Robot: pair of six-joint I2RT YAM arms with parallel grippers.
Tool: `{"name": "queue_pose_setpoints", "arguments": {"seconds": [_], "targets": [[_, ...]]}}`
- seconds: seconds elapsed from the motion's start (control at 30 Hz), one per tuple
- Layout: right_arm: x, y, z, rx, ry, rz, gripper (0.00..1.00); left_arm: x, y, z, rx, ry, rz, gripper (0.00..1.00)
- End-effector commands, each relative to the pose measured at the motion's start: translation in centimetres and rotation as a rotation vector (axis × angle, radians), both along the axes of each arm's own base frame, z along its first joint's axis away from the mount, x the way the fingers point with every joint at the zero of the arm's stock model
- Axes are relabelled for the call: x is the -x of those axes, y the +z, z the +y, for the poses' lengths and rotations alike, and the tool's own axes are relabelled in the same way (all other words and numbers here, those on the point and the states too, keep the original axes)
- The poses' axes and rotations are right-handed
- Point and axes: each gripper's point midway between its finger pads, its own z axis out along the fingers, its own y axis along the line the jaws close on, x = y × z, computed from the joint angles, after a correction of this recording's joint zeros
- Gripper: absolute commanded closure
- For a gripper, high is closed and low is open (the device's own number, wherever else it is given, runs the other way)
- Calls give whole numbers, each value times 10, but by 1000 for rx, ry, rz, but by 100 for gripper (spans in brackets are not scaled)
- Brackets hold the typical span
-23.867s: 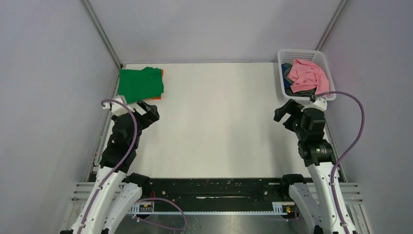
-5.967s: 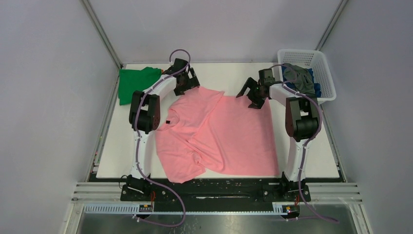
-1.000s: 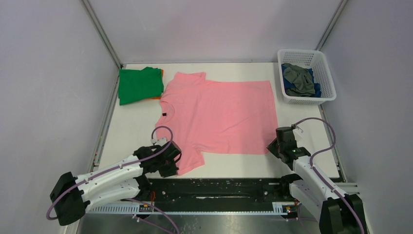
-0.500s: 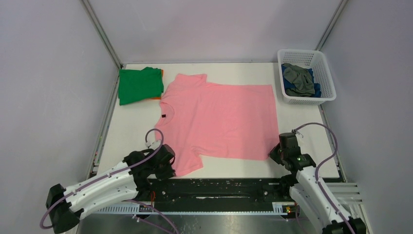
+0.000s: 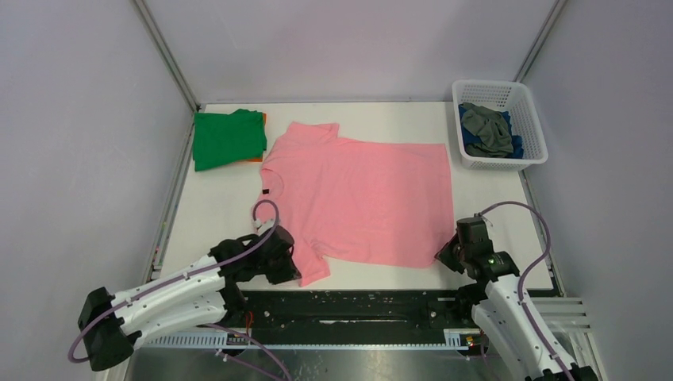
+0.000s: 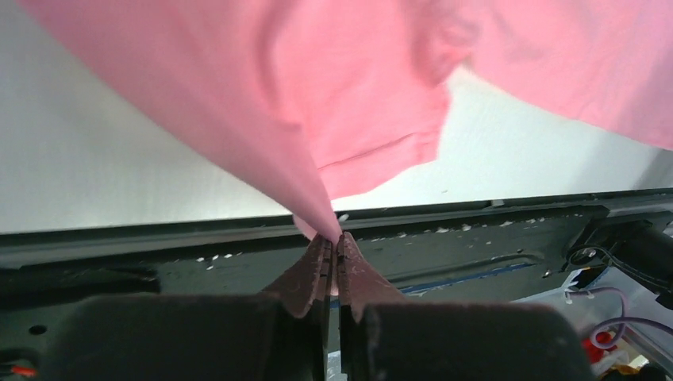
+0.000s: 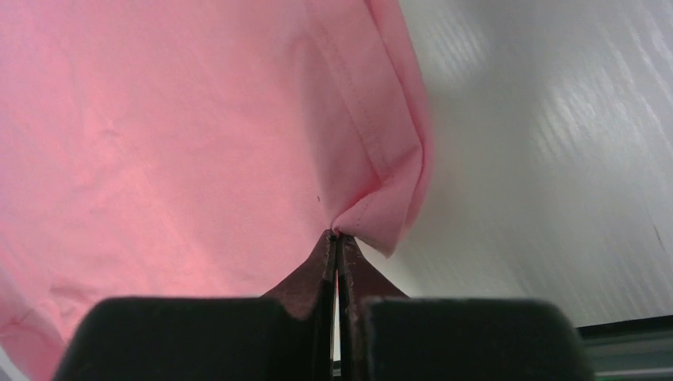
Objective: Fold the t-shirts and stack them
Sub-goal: Grab the side of the flattened tshirt closest away from the robot with both arms, then fold the flattened tshirt in 1/3 of the way
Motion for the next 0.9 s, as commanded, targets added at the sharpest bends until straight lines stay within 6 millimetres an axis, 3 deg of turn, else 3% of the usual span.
{"name": "queue_pose_setpoints", "arguments": {"seconds": [0.0, 0.2, 0.47, 0.67, 0.87], "targets": [[-30, 30, 13, -39, 37, -87, 100, -51, 54, -42, 76, -60, -205, 100], [-55, 51, 13, -8, 49, -126, 100, -111, 84, -53, 97, -21, -306, 100], [-81, 68, 0, 96, 58, -122, 100, -186, 120, -25, 70, 104, -437, 100], [-100, 79, -8, 134, 52, -116, 100, -226, 139, -11, 77, 134, -498, 100], [-122, 89, -14, 162, 36, -130, 99, -255, 140, 1, 39, 140, -507, 100]]}}
